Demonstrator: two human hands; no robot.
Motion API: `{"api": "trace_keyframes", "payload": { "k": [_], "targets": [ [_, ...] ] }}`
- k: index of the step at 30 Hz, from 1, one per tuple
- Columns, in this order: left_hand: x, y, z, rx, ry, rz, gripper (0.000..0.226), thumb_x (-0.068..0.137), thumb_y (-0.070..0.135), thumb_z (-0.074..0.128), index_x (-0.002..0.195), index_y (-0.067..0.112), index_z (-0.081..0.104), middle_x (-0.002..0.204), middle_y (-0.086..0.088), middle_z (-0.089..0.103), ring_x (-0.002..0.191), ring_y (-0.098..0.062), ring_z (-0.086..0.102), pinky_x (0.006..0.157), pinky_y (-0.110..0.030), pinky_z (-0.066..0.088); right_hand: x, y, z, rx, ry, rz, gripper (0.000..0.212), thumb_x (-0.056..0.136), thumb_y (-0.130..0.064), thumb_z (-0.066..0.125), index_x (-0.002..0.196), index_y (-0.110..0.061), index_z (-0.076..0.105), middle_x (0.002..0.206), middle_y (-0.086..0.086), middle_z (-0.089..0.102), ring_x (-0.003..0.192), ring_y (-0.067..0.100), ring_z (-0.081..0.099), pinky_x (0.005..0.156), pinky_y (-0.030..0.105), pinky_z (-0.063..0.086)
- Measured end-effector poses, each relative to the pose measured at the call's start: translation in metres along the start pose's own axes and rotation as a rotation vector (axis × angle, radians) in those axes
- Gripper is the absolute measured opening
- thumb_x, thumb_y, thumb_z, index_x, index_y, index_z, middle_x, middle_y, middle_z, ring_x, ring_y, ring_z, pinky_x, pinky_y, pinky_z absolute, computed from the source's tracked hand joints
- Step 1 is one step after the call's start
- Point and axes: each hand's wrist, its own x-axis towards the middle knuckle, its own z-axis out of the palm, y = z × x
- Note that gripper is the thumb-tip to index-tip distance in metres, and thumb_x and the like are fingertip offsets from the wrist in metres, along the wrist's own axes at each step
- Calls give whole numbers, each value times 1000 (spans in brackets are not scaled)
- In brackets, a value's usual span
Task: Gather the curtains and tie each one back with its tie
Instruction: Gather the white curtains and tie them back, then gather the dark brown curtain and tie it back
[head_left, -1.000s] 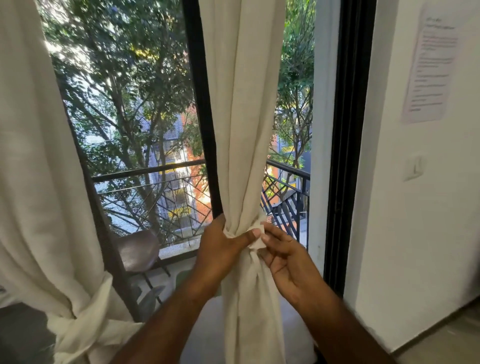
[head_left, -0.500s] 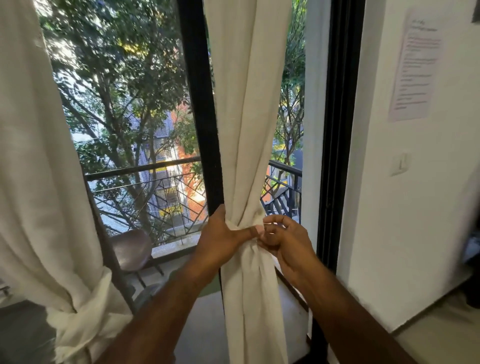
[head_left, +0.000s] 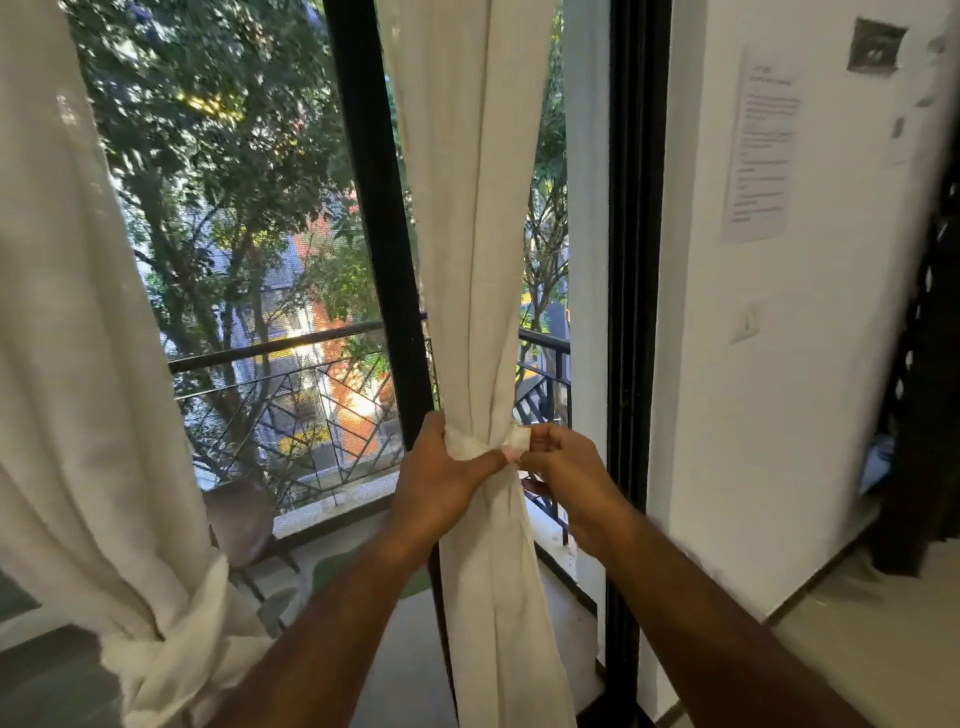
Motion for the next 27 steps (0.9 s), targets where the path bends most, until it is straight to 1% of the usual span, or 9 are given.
{"api": "trace_keyframes", "payload": {
  "k": [3,6,9,13,15,18,20,23,27],
  "targets": [
    [-2,2,-2,-36,-29,-20,76,75,48,79,136,25,41,127,4,59,109,-16,61,91,-39,56,-4,-3,-1,-37,48,-39,23,92,5,55,107,-6,68,93,6,73,77,11,68,60,18,55],
    [-5,5,-2,23,6,4,77,73,56,77,132,27,38,128,3,53,111,-18,59,92,-43,55,-2,0,-5,-112,143,-90,21,94,-5,56,104,-18,69,109,8,72,99,19,66,85,33,55],
    [-7,11,0,29,-32,26,66,77,51,75,128,30,38,125,5,52,110,-17,58,92,-43,55,-1,-3,-9,-279,187,-155,31,98,-22,58,128,-20,61,131,2,63,121,19,58,102,39,49],
    [-12,26,6,72,148,157,36,84,36,73,107,23,48,99,2,58,89,-16,61,69,-28,50,-3,-17,-18,-515,183,-214,36,99,-27,56,132,-14,61,131,3,64,121,19,58,101,36,47],
    [-18,41,11,77,251,262,21,88,29,69,94,23,50,84,3,59,75,-14,60,64,-27,46,-5,-25,-29,-661,181,-266,23,96,-28,58,110,-15,71,112,3,72,105,21,66,94,39,52],
    [-21,70,25,96,324,357,12,91,28,64,87,23,54,74,7,61,69,-10,62,64,-39,54,-9,-44,-53,-757,169,-345,18,90,-27,59,76,-20,69,83,3,74,79,22,70,77,35,55],
    [-19,88,44,85,345,374,10,91,30,63,87,23,57,73,10,62,70,-7,63,68,-41,56,-13,-59,-79,-731,142,-392,18,88,-27,59,79,-19,73,80,3,76,73,20,73,76,40,59],
    [-12,110,80,23,364,399,15,89,40,59,87,25,57,72,6,65,67,-20,65,66,-45,56,-19,-84,-127,-691,137,-448,18,89,-25,61,82,-17,75,73,4,76,64,20,74,74,44,61],
    [-3,148,144,-83,355,459,16,91,38,56,86,24,60,72,6,67,63,-19,65,65,-45,55,-28,-123,-201,-632,194,-480,17,93,-15,60,84,-9,74,72,10,76,61,23,74,64,32,59]
  ]
}}
